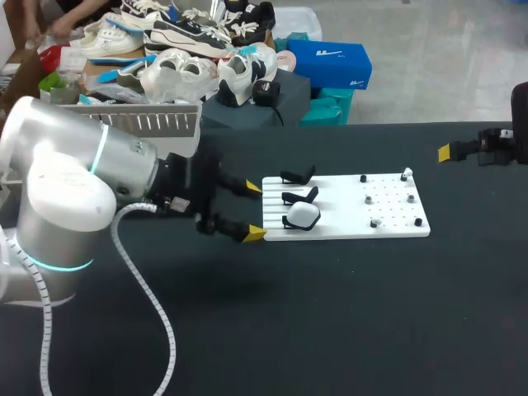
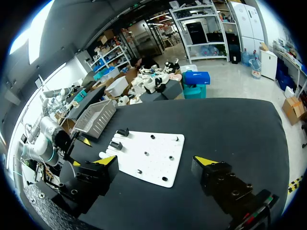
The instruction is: Pick up each earbud case from the left stands, insert the matching earbuds, close the lid, and place the case in the box.
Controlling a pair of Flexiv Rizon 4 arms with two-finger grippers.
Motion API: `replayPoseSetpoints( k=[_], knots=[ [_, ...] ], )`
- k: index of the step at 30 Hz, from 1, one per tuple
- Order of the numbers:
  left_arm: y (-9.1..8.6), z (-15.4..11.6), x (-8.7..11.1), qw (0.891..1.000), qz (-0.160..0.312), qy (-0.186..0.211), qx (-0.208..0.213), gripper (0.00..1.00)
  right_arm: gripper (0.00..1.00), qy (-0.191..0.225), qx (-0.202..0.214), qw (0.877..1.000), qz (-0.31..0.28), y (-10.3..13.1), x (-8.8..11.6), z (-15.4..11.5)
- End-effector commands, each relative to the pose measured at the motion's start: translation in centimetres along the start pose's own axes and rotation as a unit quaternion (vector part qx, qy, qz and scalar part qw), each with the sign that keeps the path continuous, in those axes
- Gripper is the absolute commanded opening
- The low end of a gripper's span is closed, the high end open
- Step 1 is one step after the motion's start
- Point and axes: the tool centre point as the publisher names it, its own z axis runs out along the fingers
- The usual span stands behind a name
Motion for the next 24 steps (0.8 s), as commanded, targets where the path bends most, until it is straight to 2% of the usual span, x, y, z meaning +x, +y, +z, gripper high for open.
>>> replayPoseSetpoints(
  k=[1, 3, 6, 7, 10, 11, 15, 17, 23, 24],
  knots=[
    [1.0, 1.7, 0.0, 1.0, -0.004, -0.007, 0.0, 1.0, 1.0, 0.0, 0.0, 1.0, 0.0, 0.0, 0.0, 0.0],
    [1.3, 2.3, 0.0, 1.0, -0.007, -0.009, 0.001, 1.0, 1.0, 0.0, 0.0, 1.0, 0.0, 0.0, 0.0, 0.0],
    [1.7, 3.1, 0.1, 1.0, -0.012, -0.01, 0.0, 0.94, 1.0, 0.0, 0.0, 1.0, 0.0, 0.0, 0.0, 0.0],
    [1.9, 3.3, 0.1, 1.0, -0.014, -0.016, -0.005, 0.87, 1.0, 0.0, 0.0, 1.0, 0.0, 0.0, 0.0, 0.0],
    [2.5, 4.0, 0.2, 0.999, -0.023, -0.026, -0.02, 0.76, 1.0, 0.0, 0.0, 1.0, 0.0, 0.0, 0.0, 0.0],
    [2.6, 4.1, 0.2, 0.999, -0.023, -0.025, -0.018, 0.75, 1.0, 0.0, 0.0, 1.0, 0.0, 0.0, 0.0, 0.0],
    [2.6, 4.2, 0.5, 0.999, -0.024, -0.021, -0.003, 0.82, 1.0, 0.0, 0.0, 1.0, 0.0, 0.0, 0.0, 0.0],
    [2.4, 4.2, 0.6, 1.0, -0.019, -0.021, 0.004, 0.82, 1.0, 0.0, 0.0, 1.0, 0.0, 0.0, 0.0, 0.0],
    [2.9, 4.7, 0.6, 0.999, -0.024, -0.029, -0.004, 0.69, 1.0, 0.0, 0.0, 1.0, 0.0, 0.0, 0.0, 0.0],
    [3.0, 4.7, 0.6, 0.999, -0.023, -0.029, -0.002, 0.63, 1.0, 0.0, 0.0, 1.0, 0.0, 0.0, 0.0, 0.0]
  ],
)
